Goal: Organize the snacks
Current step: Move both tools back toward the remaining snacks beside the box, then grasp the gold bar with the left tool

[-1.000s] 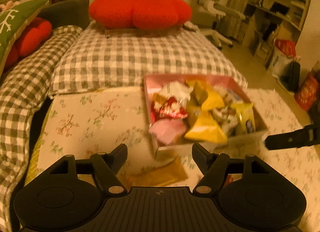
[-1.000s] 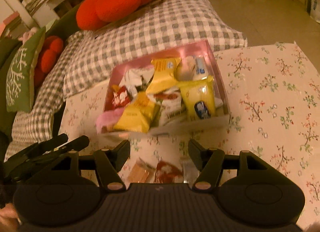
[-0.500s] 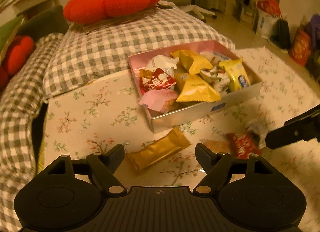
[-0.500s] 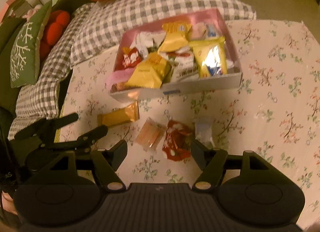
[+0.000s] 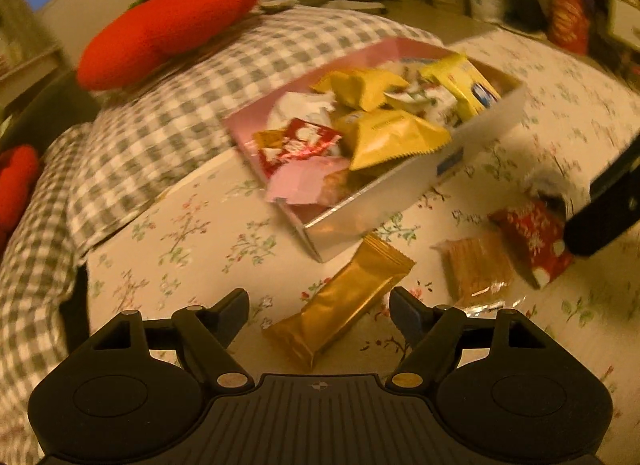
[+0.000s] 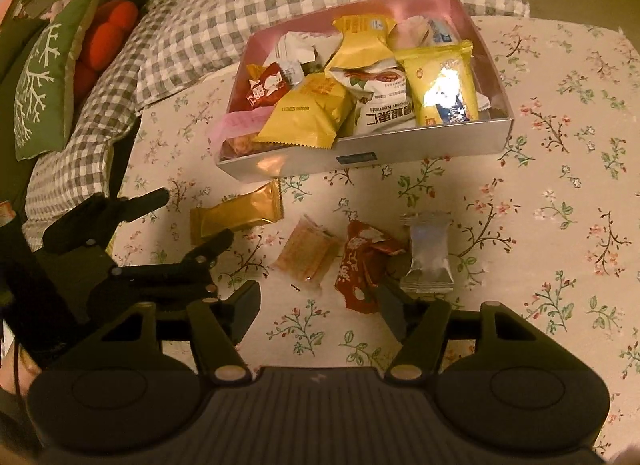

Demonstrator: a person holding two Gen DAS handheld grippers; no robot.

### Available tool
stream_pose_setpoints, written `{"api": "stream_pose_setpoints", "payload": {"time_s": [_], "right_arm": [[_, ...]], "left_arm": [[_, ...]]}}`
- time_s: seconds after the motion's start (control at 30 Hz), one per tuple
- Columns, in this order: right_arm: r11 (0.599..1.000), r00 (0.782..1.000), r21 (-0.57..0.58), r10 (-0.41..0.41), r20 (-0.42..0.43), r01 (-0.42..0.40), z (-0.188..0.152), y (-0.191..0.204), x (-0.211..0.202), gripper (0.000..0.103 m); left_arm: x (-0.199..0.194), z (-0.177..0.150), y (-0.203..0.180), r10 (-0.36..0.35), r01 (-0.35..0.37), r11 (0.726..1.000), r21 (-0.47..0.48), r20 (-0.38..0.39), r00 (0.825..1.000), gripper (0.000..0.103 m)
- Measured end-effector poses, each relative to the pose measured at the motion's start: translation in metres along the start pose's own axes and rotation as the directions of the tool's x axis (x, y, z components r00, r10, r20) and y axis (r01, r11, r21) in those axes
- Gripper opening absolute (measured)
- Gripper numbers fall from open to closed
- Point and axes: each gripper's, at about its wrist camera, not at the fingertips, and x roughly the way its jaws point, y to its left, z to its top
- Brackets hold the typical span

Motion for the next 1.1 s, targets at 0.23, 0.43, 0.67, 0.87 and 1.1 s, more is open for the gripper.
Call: {"api": "stream_pose_setpoints", "payload": {"time_s": [0.23, 0.43, 0.67, 0.87, 1.1], "right_arm": [[1.000, 1.000, -0.003, -0.005, -0.006, 0.005, 0.002, -0.001, 0.003, 0.062], [1.000, 1.000, -0.008, -0.010, -0.018, 0.010, 0.008, 0.000, 0.012, 0.062], [1.000, 1.000, -0.001, -0.008, -0.014, 0.008, 0.014, -0.002, 0.017, 0.062], [1.000, 1.000, -0.012, -0.014, -0.007, 0.014, 0.014, 0.000, 0.017, 0.062], [1.000, 1.000, -0.014, -0.015, 0.000, 0.015, 0.012, 0.000, 0.015, 0.062]], "left_arm": [[0.019, -0.002, 0.007, -0.074, 0.073, 0.995, 0.061, 0.005, 0.997, 0.078], [0.032, -0.003, 0.008, -0.147, 0.147, 0.987, 0.063, 0.004, 0.989, 0.079], [0.027, -0.002, 0.004, -0.217, 0.217, 0.973, 0.078, -0.010, 0.976, 0.033], [0.022, -0.003, -0.003, -0.200, 0.203, 0.975, 0.087, -0.043, 0.979, 0.027], [0.016, -0.002, -0.001, -0.143, 0.145, 0.989, 0.030, -0.070, 0.987, 0.026]]}}
